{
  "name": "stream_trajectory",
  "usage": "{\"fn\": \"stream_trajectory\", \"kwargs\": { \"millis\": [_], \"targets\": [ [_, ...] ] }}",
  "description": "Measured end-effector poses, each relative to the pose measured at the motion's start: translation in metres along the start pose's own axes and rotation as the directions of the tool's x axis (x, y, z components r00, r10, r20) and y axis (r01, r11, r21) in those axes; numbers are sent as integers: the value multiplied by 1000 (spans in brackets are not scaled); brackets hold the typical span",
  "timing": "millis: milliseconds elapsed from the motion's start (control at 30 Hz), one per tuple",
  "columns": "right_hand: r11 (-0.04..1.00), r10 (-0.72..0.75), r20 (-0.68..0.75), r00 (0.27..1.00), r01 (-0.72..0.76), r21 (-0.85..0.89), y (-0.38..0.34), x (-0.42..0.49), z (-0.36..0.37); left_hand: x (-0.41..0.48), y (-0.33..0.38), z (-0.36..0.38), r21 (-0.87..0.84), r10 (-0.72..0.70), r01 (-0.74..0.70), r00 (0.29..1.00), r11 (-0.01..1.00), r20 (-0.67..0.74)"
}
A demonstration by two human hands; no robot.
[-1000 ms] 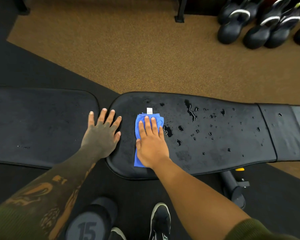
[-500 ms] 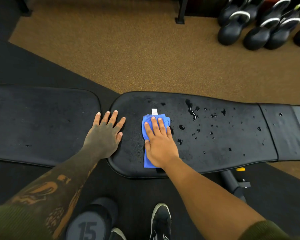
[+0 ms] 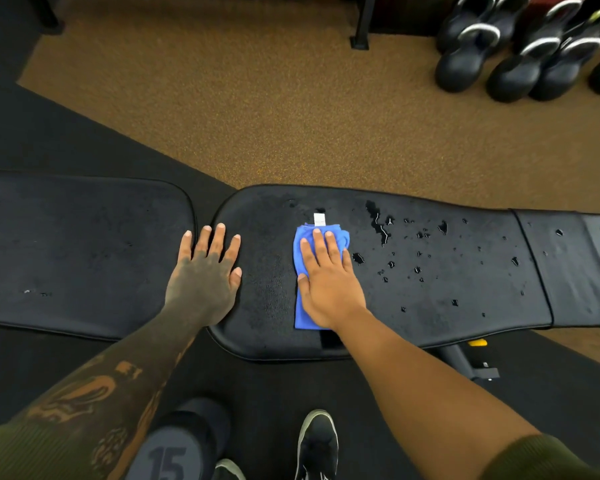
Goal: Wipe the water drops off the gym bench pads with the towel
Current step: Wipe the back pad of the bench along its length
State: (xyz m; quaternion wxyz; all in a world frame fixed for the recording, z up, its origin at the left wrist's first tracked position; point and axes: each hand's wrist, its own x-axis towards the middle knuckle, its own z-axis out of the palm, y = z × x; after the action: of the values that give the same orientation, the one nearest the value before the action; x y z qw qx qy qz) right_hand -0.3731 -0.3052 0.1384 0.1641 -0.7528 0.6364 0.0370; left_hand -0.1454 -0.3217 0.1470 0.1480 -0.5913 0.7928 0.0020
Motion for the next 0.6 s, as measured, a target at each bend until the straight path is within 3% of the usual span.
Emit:
{"fn": "stream_trajectory", "kwargs": {
  "millis": [133,333,600],
  "targets": [
    [998,-48,11,999,49,-27,-11,-3,2,2,12,7,-86,-28,24,999,996,-36],
    [995,-102,34,994,103,-18,26,-19,-2,-1,21,16,-303,8,-7,1000,953,2],
    [998,-41,26,999,42,-36,32,27,-16,-3,28,20,-281,-30,19,999,960,-36]
  ]
}}
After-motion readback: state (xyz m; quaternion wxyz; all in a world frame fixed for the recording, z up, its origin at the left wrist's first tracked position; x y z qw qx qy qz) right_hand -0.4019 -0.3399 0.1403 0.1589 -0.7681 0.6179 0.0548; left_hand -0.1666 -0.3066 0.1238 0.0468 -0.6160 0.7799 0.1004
